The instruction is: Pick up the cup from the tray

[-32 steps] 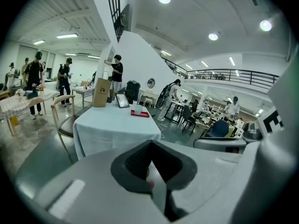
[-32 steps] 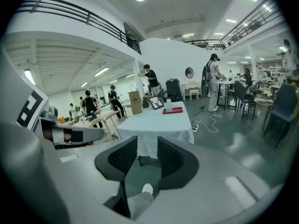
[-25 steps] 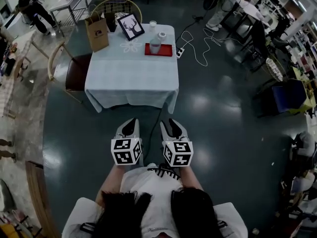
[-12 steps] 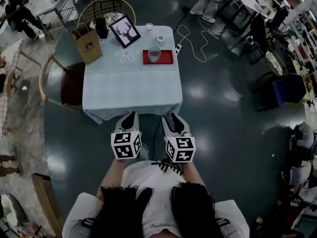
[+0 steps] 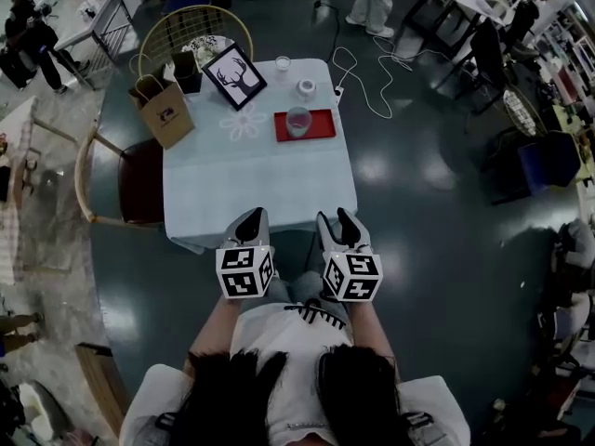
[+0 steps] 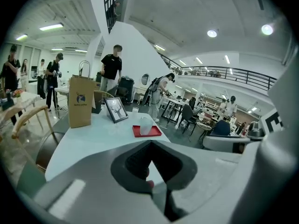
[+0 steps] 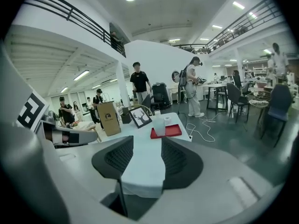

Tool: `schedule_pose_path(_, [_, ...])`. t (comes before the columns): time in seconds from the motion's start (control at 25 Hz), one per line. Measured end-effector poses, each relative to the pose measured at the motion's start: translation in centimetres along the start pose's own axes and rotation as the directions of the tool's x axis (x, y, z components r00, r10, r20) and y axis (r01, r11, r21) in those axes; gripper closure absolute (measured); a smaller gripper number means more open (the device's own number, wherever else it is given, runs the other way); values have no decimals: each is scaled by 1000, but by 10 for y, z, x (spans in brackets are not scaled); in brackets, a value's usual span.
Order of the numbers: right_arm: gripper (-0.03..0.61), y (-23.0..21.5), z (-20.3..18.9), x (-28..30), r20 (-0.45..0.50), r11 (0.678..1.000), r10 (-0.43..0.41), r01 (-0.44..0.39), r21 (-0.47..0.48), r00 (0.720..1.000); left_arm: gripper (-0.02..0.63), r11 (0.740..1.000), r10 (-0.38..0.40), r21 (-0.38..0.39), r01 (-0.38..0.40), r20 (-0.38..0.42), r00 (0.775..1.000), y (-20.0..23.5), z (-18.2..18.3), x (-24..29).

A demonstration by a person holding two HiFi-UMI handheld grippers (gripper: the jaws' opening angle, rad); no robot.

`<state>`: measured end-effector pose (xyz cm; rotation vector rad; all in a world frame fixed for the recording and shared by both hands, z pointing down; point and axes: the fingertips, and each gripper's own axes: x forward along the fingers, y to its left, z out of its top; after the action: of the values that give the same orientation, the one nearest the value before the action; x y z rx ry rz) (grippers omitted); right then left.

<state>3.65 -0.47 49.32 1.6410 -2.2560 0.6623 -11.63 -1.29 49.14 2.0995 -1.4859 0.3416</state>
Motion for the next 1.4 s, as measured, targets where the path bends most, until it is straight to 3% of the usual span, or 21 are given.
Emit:
schedule_pose_path(0.2, [330,-1,11,21,5,999,35,-35,15,999,614,1000,24,-8,-24,-16,1000,16,6,11])
schedule_pose_path(0.4, [279,-8,32,51,31,995,62,-60,-74,998,612,999,39,-18,-39,-21,999,22,13,32])
schedule_pose_path(0.64, [185,-15,70,105,103,988,115,-103,-115,988,614,998,68,-10,-69,-24,997,37,36,72])
schedule_pose_path(0.96, [113,-17,86,187,68,964,181,-164,-210,981,612,992,108,-61,-113,-81,991,56,51,123])
schedule_pose_path(1.4, [91,-32,77,283,-39,940,188,-192,-281,981,612,964,201,-144,-221,-143,969,97,63,165])
